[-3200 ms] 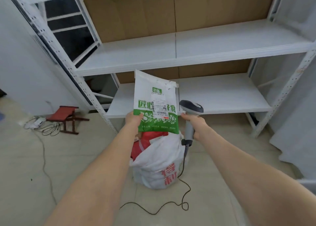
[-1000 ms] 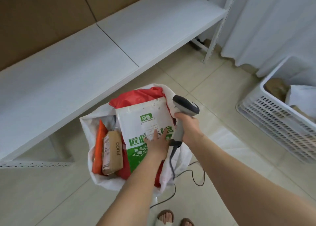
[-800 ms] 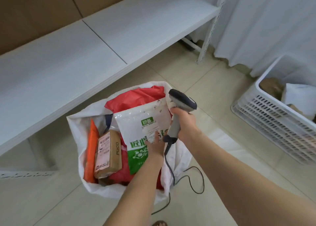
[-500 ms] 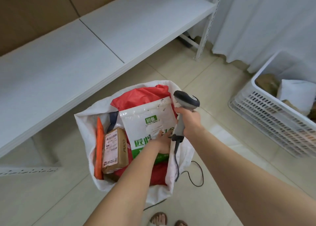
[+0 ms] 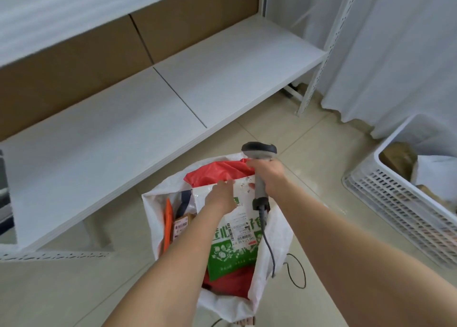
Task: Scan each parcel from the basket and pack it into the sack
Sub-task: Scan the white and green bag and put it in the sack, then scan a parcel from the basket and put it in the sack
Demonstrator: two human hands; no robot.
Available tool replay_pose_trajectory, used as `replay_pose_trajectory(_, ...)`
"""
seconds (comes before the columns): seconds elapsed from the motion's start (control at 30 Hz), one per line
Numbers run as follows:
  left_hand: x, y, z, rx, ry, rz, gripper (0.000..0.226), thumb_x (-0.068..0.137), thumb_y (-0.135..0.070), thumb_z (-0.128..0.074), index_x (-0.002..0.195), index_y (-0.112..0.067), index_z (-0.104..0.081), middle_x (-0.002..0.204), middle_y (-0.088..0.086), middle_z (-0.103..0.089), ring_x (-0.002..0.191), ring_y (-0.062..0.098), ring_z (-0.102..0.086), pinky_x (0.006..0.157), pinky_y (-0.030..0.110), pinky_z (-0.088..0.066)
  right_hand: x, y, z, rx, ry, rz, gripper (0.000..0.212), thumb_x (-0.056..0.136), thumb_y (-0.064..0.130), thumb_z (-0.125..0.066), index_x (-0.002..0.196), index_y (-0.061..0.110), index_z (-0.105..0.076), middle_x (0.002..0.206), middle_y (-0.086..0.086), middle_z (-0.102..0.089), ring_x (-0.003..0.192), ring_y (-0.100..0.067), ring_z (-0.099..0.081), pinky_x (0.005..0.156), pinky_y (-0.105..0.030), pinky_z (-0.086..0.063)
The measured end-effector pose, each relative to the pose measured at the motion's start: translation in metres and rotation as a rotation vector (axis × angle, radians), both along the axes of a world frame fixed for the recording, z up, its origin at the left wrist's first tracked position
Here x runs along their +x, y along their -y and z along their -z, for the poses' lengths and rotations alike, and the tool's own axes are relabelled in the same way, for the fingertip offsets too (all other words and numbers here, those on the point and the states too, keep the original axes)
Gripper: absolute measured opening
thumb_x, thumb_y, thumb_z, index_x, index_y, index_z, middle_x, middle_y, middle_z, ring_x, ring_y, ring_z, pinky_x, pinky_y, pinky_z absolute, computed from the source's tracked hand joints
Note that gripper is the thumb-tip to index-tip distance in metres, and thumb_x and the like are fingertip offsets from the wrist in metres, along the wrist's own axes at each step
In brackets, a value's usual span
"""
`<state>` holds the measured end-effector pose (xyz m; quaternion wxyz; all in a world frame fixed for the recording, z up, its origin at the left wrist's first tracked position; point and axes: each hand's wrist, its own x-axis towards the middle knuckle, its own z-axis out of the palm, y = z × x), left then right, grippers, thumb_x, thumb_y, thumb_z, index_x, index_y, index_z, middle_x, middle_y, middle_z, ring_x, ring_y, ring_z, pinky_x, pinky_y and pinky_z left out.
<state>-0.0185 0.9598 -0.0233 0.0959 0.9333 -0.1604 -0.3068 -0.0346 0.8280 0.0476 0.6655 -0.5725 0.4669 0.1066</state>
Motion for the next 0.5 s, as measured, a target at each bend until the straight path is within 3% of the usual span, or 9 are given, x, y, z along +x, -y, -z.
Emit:
replay_pose_trajectory(0.07,0.016,0.002,0.007,0.002,0.048,-0.014,0.09,0.08,-0.021,-0.073,0.151,-0.02,-0.017,0.154,0.012,-0.023,0.138,0.032,-0.032,0.104,0.045,-0.042,0.017,0.001,0.011,-0.046,-0.039,-0.029,0.017,0.081,0.015,-0.072,0.083,0.008,-0.056,0.092,-0.015,-0.067,0.075,-0.025,-0.065,0.07,-0.035,-0.06)
replay_pose_trajectory(0.17,0.04,0.014,0.026,0.067,0.077,0.006,0.112,0.075,-0.03,-0.078,0.153,-0.026,0.002,0.16,0.008,-0.002,0.147,0.033,-0.003,0.115,0.055,-0.017,0.035,0.007,0.046,-0.094,-0.081,-0.041,0.021,0.079,0.017,-0.074,0.083,0.009,-0.055,0.092,-0.014,-0.066,0.066,-0.023,-0.064,0.063,-0.032,-0.057)
replay_pose_trajectory(0.23,0.054,0.023,0.047,0.121,0.077,0.028,0.117,0.072,-0.036,-0.079,0.151,-0.033,0.006,0.16,0.007,0.005,0.146,0.034,0.006,0.113,0.061,-0.007,0.042,0.014,0.076,-0.079,-0.099,-0.05,0.025,0.077,0.019,-0.075,0.089,0.007,-0.057,0.098,-0.016,-0.067,0.075,-0.027,-0.068,0.072,-0.037,-0.059)
replay_pose_trajectory(0.3,0.058,0.027,0.069,0.191,0.006,0.064,0.116,0.069,-0.043,-0.08,0.151,-0.038,0.003,0.16,0.007,0.005,0.146,0.036,0.003,0.111,0.066,-0.005,0.044,0.018,0.109,-0.028,-0.12,-0.107,0.028,0.077,0.019,-0.074,0.097,0.006,-0.059,0.101,-0.016,-0.068,0.091,-0.031,-0.068,0.087,-0.044,-0.056)
replay_pose_trajectory(0.33,0.056,0.028,0.08,0.224,-0.037,0.097,0.114,0.069,-0.046,-0.079,0.15,-0.04,0.0,0.16,0.006,0.001,0.146,0.035,-0.002,0.111,0.068,-0.007,0.043,0.018,0.121,-0.006,-0.121,-0.114,0.024,0.078,0.017,-0.073,0.093,0.005,-0.059,0.096,-0.014,-0.068,0.089,-0.029,-0.067,0.091,-0.042,-0.054)
replay_pose_trajectory(0.43,0.039,0.028,0.113,0.261,-0.088,0.159,0.102,0.074,-0.052,-0.072,0.149,-0.043,-0.004,0.16,0.003,-0.006,0.146,0.033,-0.008,0.11,0.068,-0.01,0.038,0.018,0.144,-0.063,-0.122,-0.044,0.018,0.078,0.013,-0.072,0.077,0.007,-0.055,0.072,-0.008,-0.059,0.069,-0.023,-0.058,0.079,-0.038,-0.052)
replay_pose_trajectory(0.5,0.037,0.029,0.128,0.276,-0.066,0.144,0.093,0.08,-0.051,-0.064,0.15,-0.044,-0.003,0.161,0.003,-0.002,0.147,0.032,-0.004,0.111,0.067,-0.006,0.038,0.021,0.149,-0.082,-0.066,0.048,0.018,0.078,0.013,-0.072,0.075,0.01,-0.054,0.071,-0.007,-0.059,0.068,-0.022,-0.059,0.075,-0.039,-0.054)
